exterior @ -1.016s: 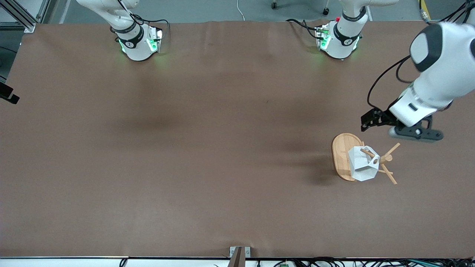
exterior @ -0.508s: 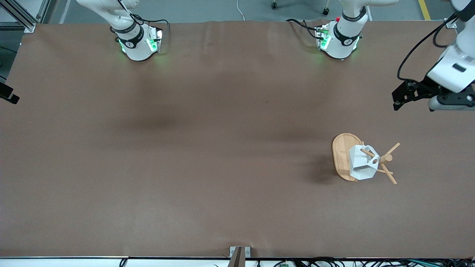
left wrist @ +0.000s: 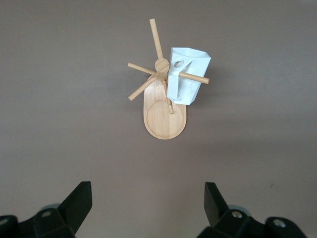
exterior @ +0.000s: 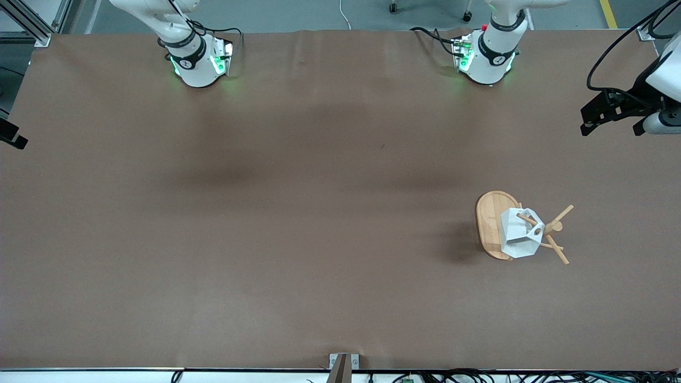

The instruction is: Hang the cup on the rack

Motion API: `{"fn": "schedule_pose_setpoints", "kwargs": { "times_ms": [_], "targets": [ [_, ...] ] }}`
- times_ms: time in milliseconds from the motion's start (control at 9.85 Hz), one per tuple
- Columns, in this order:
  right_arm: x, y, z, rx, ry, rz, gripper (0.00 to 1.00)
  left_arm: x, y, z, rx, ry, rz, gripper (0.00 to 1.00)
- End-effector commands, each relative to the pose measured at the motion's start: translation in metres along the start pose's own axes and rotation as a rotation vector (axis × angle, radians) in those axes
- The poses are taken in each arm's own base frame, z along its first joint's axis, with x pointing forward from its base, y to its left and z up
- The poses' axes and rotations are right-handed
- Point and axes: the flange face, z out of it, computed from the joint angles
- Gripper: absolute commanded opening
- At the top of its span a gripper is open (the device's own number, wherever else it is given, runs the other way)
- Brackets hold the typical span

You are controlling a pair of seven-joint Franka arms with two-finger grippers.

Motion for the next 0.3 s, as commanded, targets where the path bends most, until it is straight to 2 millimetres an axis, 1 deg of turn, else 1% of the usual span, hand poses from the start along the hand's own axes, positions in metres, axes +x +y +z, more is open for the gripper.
{"fn": "schedule_pose_setpoints", "kwargs": {
  "times_ms": [0,203],
  "targets": [
    [-0.0038,0.0037,-0.001,0.004,0.007,-0.003,1.0,-0.0056,0.0048,0.0143,-0.011,-0.044,0.014,1.0],
    [-0.0038,0.0037,-0.001,0.004,0.007,-0.003,1.0,-0.0043,0.0066,0.0153,-0.013,-0.046,0.021,1.0]
  ]
}}
